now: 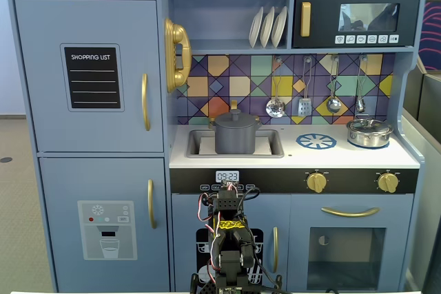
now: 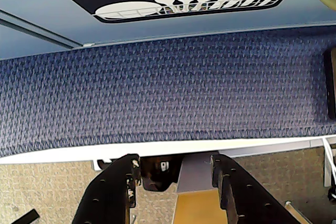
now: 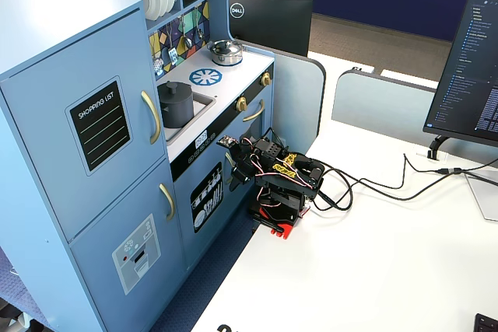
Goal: Take off the lid from the gray recipient and place it on the counter
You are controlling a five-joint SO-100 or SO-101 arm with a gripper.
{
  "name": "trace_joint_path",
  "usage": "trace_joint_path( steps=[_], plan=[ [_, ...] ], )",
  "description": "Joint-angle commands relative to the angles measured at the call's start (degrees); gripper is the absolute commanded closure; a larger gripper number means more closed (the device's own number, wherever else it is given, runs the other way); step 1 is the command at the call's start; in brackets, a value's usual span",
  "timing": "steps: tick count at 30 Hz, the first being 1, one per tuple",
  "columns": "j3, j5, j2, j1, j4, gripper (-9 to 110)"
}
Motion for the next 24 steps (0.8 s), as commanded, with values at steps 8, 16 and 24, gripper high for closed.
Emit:
trace_joint_path(
  steps=[8,16,24],
  plan=[
    [0.3,-0.4,-0.3,3.7,10.4,101],
    [0.3,-1.9,-0.3,3.8,10.4,101],
    [-1.6,-8.3,-0.4,4.1,8.6,101]
  ],
)
